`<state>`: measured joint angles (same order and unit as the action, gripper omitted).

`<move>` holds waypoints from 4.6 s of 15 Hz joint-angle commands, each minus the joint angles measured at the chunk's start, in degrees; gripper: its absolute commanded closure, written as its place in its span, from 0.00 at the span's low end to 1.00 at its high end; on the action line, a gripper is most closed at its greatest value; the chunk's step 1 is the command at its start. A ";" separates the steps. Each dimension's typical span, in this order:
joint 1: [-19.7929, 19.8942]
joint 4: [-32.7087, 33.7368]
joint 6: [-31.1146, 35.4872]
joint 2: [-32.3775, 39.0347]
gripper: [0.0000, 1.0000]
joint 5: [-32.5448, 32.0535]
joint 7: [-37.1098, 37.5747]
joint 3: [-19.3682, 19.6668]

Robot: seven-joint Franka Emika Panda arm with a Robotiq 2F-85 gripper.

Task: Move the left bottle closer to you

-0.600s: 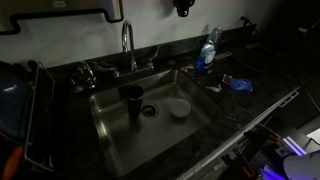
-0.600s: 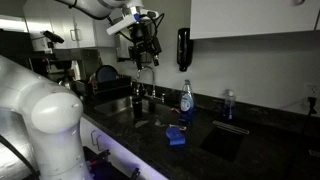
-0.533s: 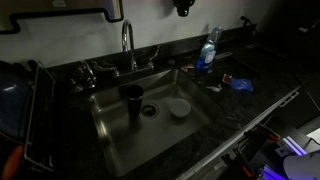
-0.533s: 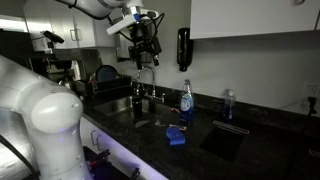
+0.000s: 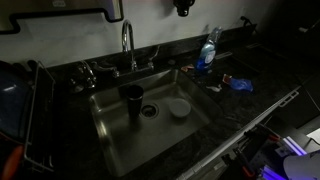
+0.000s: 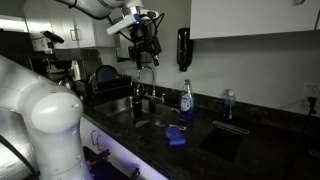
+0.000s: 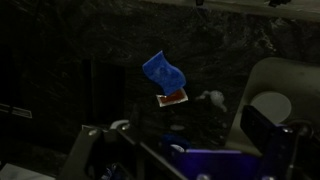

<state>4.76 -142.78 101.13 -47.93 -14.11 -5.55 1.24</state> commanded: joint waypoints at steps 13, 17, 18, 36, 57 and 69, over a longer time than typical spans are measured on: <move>8.99 2.49 24.31 24.01 0.00 -17.13 56.22 -17.39; 14.05 7.39 20.47 33.30 0.00 -27.52 76.80 -23.36; 14.48 9.15 18.88 35.30 0.00 -28.81 80.99 -24.03; -2.47 16.29 17.41 43.46 0.00 -36.70 105.01 -8.59; -8.30 22.99 15.71 56.20 0.00 -50.26 126.26 -6.78; -7.99 34.92 13.80 68.16 0.00 -51.27 125.96 -2.38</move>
<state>-2.65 -112.30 115.95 16.55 -64.95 120.94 -1.89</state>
